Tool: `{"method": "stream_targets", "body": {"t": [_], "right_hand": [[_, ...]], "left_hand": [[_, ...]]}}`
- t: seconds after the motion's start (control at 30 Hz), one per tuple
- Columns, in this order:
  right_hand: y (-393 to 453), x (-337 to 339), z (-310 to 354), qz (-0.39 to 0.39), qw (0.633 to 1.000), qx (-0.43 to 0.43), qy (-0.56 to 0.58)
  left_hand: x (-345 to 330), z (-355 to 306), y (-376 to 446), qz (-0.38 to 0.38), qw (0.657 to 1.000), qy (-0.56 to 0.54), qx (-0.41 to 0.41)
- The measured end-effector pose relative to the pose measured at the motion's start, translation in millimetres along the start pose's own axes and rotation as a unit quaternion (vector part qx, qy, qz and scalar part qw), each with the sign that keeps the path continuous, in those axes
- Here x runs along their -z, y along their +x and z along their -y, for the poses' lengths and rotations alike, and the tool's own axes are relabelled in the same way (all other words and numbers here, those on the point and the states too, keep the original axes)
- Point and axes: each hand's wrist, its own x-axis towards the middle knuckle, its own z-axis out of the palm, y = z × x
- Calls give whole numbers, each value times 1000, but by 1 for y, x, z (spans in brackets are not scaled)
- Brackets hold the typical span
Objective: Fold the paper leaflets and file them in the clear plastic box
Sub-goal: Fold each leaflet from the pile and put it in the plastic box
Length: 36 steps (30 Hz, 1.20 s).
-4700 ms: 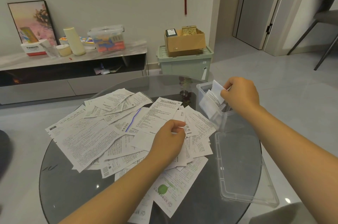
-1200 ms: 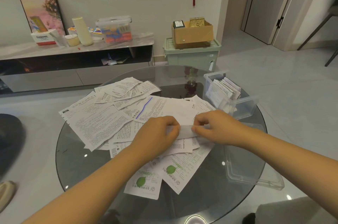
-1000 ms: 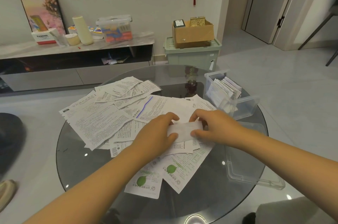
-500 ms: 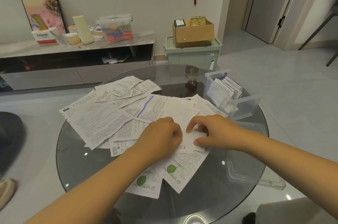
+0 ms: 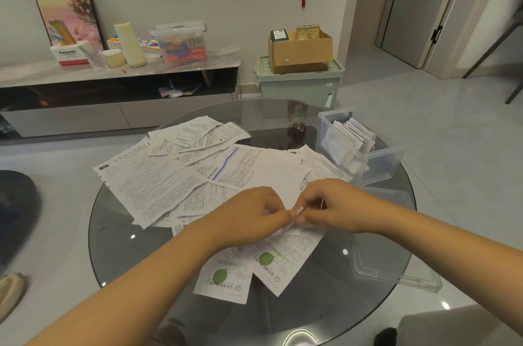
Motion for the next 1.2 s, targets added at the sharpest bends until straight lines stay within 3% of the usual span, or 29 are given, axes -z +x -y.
{"method": "stream_targets", "body": {"t": [0.33, 0.63, 0.8, 0.9, 1.03, 1.1, 1.2], "right_hand": [[14, -17, 0, -68, 996, -57, -29], [16, -22, 1, -70, 990, -104, -62], [14, -18, 3, -95, 991, -92, 4], [13, -10, 4, -112, 986, -109, 58], [10, 4, 7, -173, 960, -123, 184], [8, 9, 9, -198, 942, -116, 245], [8, 18, 11, -222, 934, -117, 253]], "left_hand": [[-10, 3, 4, -57, 997, 51, 19], [-9, 3, 11, -70, 990, 0, 126], [-7, 2, 15, -78, 984, -80, 138], [-4, -1, 15, -105, 961, -195, 163], [2, -6, 18, -153, 890, -385, 190], [5, -10, 21, -163, 866, -432, 191], [6, -15, 25, -188, 857, -450, 166]]}}
